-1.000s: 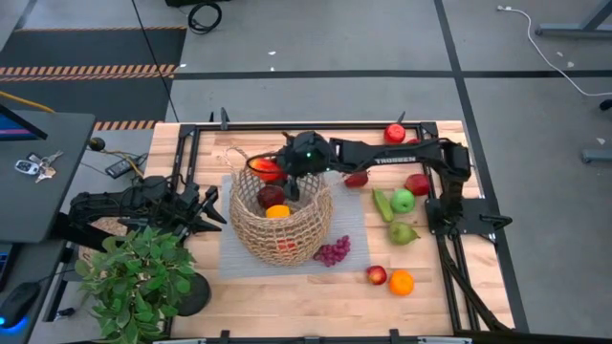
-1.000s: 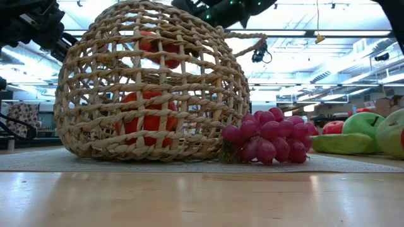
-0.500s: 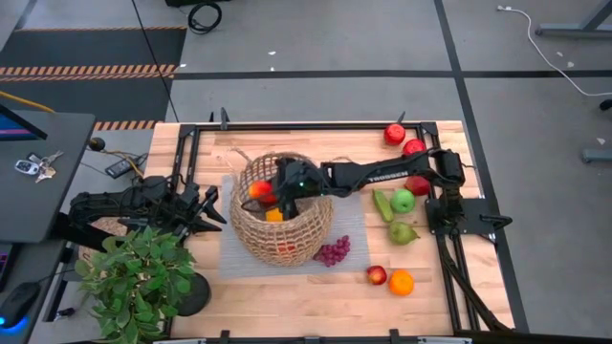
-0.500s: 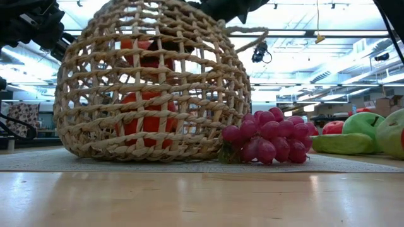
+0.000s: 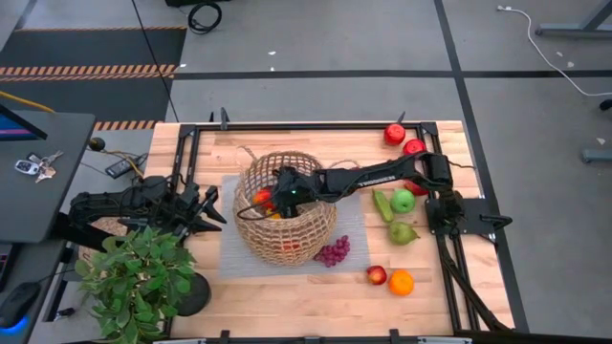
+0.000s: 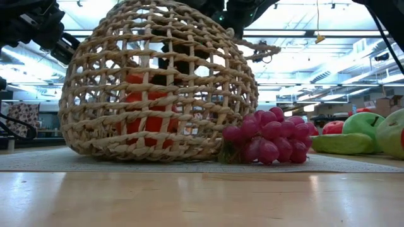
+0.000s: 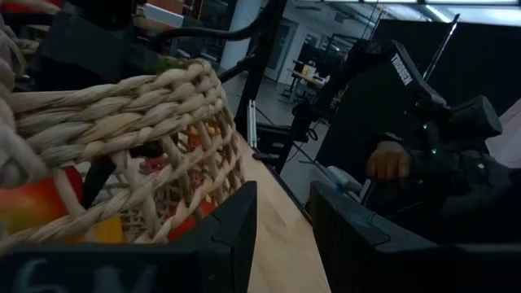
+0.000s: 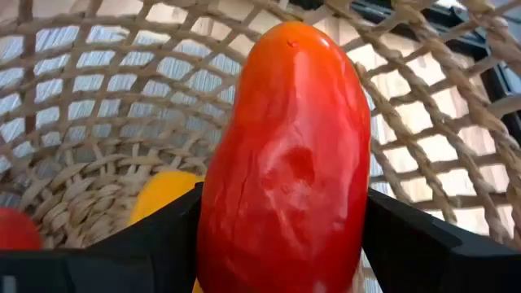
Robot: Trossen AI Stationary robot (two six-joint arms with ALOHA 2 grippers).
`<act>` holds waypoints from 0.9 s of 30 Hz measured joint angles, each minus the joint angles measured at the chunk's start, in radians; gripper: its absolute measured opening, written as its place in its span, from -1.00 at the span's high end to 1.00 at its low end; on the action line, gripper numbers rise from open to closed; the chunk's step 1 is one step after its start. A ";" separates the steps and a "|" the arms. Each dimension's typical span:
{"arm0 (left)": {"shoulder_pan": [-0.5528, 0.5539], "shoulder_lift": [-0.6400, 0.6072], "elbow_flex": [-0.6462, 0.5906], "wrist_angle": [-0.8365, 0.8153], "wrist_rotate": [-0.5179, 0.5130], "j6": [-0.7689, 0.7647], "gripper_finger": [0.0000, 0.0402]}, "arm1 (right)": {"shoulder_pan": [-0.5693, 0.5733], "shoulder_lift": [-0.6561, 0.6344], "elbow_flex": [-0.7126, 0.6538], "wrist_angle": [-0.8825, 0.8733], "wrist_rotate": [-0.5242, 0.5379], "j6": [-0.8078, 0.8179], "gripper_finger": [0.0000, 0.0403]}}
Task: Build produce basket
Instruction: Put the red mango into the brown basket, then put the cucumber into the brown basket
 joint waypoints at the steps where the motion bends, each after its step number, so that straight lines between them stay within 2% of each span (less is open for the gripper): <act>1: 0.000 0.000 0.000 0.000 0.000 0.000 0.40 | 0.000 -0.001 0.000 -0.012 0.000 0.000 -0.45; 7: 0.000 0.000 0.000 0.000 0.000 0.000 0.40 | 0.000 -0.002 0.000 -0.038 0.001 0.000 -0.49; 13: 0.000 0.000 0.000 0.000 0.000 0.000 0.40 | 0.000 -0.004 0.000 -0.038 0.017 0.000 -0.70; 17: 0.000 0.000 0.000 0.000 0.000 0.000 0.40 | 0.001 -0.030 0.023 -0.045 0.074 0.000 -0.82; 22: 0.000 0.000 0.000 0.000 0.000 0.000 0.40 | 0.001 -0.067 0.095 -0.048 0.141 -0.001 -0.85; 27: 0.000 0.000 0.000 0.000 0.000 0.000 0.40 | 0.001 -0.097 0.185 -0.045 0.317 -0.001 -0.85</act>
